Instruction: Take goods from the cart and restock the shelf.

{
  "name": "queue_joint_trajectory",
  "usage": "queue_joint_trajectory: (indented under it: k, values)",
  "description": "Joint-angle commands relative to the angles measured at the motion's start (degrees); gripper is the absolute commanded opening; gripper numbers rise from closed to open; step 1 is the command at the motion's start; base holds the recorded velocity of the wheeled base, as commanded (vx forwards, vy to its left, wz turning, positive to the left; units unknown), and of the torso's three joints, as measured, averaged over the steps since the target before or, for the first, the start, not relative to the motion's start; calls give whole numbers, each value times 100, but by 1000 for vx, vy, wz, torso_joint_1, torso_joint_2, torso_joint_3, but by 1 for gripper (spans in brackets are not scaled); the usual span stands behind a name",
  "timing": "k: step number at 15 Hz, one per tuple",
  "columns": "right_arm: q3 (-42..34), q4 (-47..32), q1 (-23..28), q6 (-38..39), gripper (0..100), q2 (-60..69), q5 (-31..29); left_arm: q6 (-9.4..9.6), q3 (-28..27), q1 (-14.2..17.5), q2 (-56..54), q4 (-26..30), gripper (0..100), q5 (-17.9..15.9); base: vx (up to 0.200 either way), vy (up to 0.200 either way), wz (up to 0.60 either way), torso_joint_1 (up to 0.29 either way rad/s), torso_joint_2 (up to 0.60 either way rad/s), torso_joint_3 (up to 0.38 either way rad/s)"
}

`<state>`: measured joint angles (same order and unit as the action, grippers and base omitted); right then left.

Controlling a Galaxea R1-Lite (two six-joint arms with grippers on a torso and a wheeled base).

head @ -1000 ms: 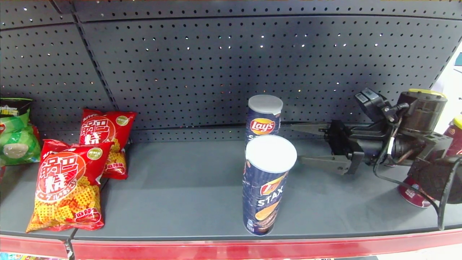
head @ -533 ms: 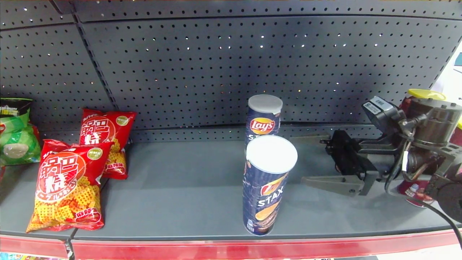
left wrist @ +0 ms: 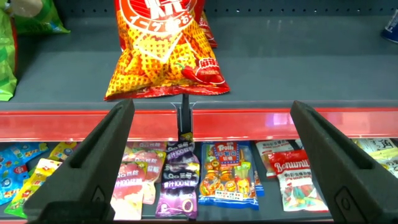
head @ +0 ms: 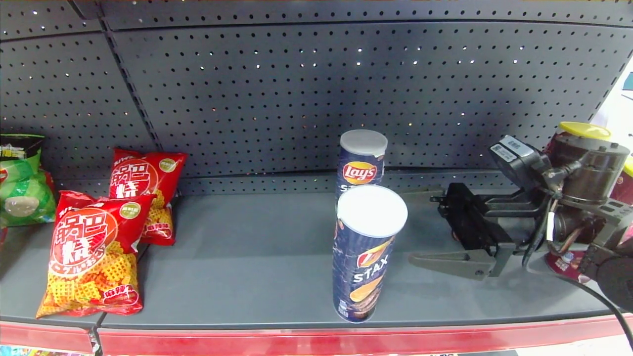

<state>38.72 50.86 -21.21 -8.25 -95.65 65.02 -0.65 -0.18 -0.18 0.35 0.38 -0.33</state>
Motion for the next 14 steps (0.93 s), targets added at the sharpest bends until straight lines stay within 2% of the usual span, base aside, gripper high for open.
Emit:
queue_joint_trajectory:
  k: [1, 7, 14]
  values:
    - [110, 3, -129, -1, 100, -226, 1, 3, 1, 1, 9, 6, 100, -2, 0, 0, 0, 0, 0, 0]
    - [92, -50, -384, 8, 100, -349, 1, 3, 1, 1, 9, -3, 100, -2, 0, 0, 0, 0, 0, 0]
    - [-154, -164, -410, -1, 100, -147, -7, -6, 1, 1, 9, -3, 100, -2, 0, 0, 0, 0, 0, 0]
